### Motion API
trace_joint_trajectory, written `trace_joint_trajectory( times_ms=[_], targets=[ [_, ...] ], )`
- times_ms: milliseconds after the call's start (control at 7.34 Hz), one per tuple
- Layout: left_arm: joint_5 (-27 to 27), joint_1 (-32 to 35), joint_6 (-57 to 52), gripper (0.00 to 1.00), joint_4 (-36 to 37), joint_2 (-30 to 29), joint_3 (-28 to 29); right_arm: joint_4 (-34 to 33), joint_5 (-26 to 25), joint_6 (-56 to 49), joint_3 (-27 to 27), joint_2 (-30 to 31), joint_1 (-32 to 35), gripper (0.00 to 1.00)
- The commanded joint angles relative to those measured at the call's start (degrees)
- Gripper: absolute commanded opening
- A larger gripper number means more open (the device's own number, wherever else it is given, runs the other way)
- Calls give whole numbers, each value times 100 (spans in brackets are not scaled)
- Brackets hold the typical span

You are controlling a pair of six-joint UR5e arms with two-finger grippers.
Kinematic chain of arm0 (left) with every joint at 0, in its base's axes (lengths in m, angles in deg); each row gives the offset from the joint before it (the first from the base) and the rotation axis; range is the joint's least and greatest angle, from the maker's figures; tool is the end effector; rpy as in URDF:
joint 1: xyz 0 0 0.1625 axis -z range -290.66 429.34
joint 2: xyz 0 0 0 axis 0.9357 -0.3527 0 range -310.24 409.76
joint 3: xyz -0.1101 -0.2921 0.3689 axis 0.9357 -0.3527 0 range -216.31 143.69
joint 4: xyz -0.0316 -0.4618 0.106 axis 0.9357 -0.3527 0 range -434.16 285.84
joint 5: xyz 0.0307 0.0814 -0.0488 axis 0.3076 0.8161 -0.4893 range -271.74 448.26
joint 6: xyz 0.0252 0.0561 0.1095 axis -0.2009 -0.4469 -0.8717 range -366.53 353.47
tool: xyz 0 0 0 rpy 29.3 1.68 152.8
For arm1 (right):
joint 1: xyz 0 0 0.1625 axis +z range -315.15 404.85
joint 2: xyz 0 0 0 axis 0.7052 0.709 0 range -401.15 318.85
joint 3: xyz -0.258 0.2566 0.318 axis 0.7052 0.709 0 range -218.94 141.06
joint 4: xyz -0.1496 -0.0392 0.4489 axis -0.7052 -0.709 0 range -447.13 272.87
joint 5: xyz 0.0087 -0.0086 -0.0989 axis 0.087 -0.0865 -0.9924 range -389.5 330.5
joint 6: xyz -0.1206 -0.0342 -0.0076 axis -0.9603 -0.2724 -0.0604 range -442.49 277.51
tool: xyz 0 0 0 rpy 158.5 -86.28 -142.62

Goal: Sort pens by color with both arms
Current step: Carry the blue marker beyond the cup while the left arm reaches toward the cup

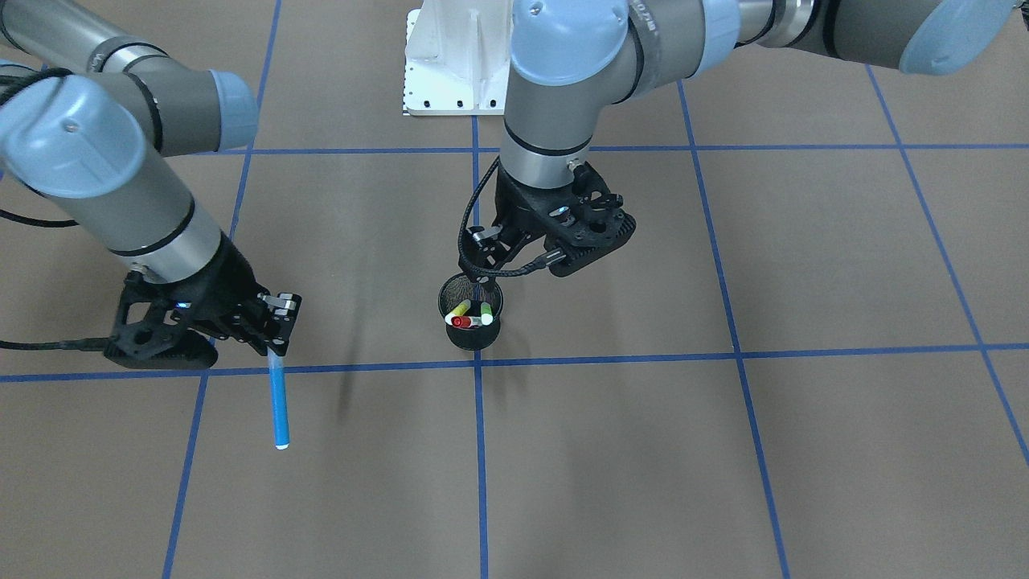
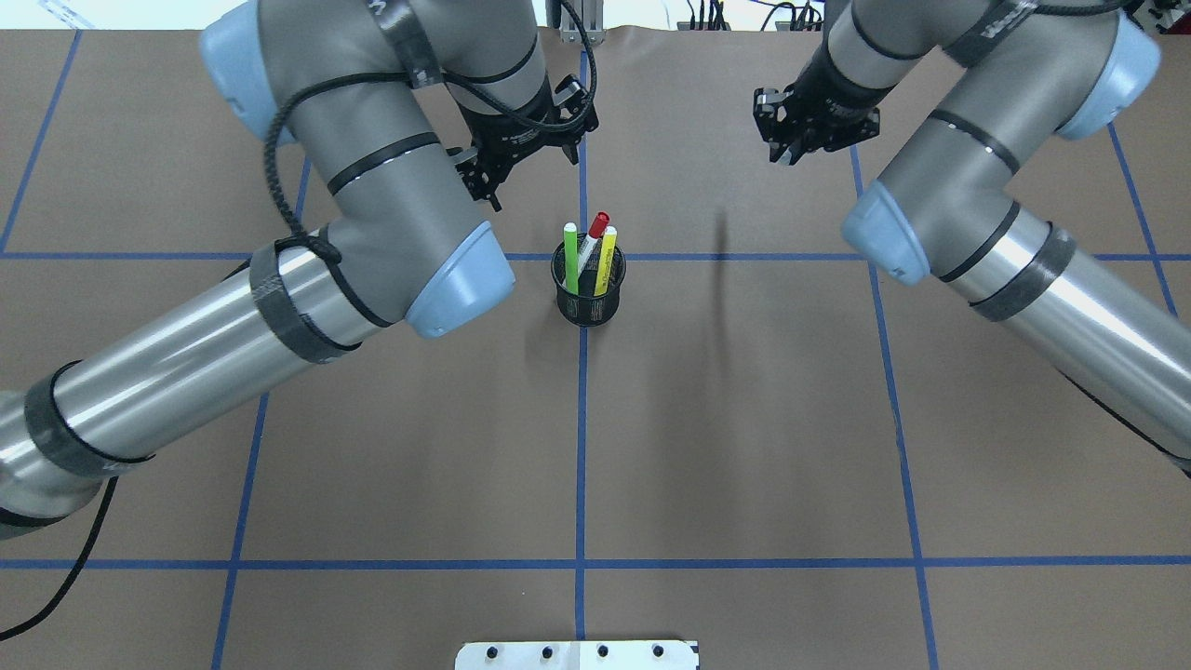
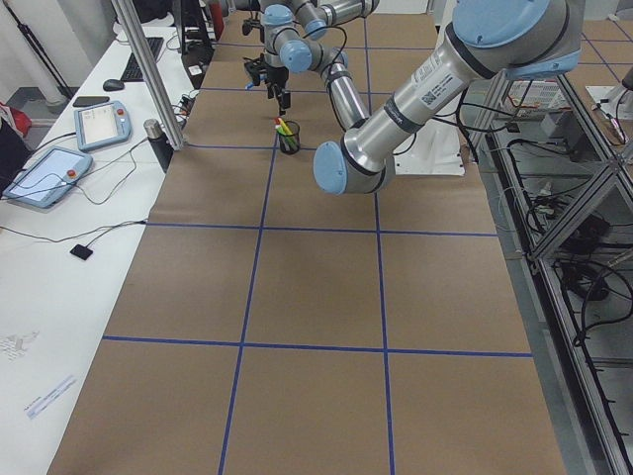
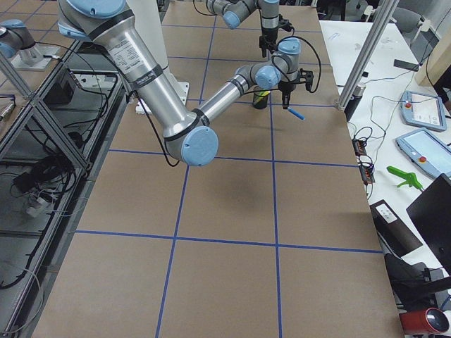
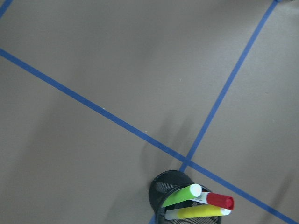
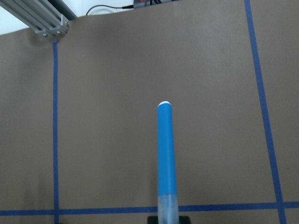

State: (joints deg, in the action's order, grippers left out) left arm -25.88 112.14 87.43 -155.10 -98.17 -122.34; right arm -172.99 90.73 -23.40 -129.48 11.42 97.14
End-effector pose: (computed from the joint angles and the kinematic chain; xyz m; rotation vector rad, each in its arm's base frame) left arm 0.5528 -0.6235 0.0613 -0.1219 0.8737 -0.5986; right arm -0.4337 -0.6755 0.2795 0.0999 -0.8703 0.1553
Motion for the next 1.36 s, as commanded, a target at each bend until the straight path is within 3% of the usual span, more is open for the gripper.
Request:
trace_joint_trajectory(
  times_ms=[0,272,545,817,954,1090,1226],
  targets=[
    [216,-96,839,100,-218,-376,673,34,-342,23,316,-131,-316,14],
    [357,-288,1578,100,-273,-481,963,952,-588,-39,833,-246,-290,13],
    [726,-605,2342,100,-674,-614,1472,1045,-615,-39,941,-325,-228,13],
    [972,-772,2697,99,-721,-597,1545,1045,-694,-39,1125,-387,-281,17],
    [973,-773,2724,93,-721,-597,1536,1045,-720,-13,1187,-396,-281,29],
    [990,-773,2820,86,-721,-588,1545,1045,-747,40,1196,-405,-281,49],
    [1112,-773,2925,82,-730,-579,1554,1045,-747,40,1197,-413,-281,52]
  ],
)
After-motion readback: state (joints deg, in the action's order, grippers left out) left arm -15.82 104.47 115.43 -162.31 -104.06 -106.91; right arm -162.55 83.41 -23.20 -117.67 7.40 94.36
